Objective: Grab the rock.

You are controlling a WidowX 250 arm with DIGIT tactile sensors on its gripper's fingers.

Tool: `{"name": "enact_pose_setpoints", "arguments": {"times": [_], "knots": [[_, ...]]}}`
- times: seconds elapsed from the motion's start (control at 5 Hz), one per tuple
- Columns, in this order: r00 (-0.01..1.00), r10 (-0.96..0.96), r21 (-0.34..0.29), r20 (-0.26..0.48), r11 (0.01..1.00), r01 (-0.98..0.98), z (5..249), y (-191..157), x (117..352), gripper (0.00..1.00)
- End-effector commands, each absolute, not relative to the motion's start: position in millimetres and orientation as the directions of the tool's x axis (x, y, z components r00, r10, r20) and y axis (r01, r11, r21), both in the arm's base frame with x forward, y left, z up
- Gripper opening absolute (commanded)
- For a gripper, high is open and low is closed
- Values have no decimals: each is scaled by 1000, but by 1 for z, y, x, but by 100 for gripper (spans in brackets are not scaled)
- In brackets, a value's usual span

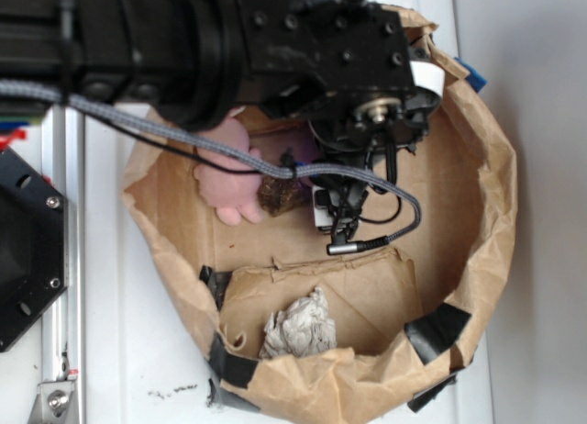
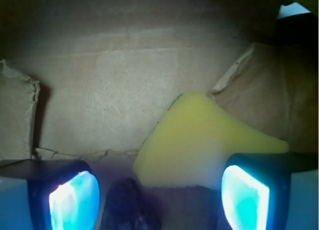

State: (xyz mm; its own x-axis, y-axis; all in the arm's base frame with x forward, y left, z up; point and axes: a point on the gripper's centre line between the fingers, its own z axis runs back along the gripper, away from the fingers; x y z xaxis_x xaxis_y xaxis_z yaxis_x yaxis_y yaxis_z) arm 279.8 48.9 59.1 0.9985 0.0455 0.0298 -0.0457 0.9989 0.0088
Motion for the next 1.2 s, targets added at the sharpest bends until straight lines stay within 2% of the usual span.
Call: {"name": "enact_pose_setpoints", "arguments": {"times": [0.0,0.4,1.0], "knots": [[995,-9,-27,95,1000,11,84,31,282,100],[993,-50,-47,106,997,55,92,22,269,100],[993,-58,-31,103,998,62,85,21,264,100]]}}
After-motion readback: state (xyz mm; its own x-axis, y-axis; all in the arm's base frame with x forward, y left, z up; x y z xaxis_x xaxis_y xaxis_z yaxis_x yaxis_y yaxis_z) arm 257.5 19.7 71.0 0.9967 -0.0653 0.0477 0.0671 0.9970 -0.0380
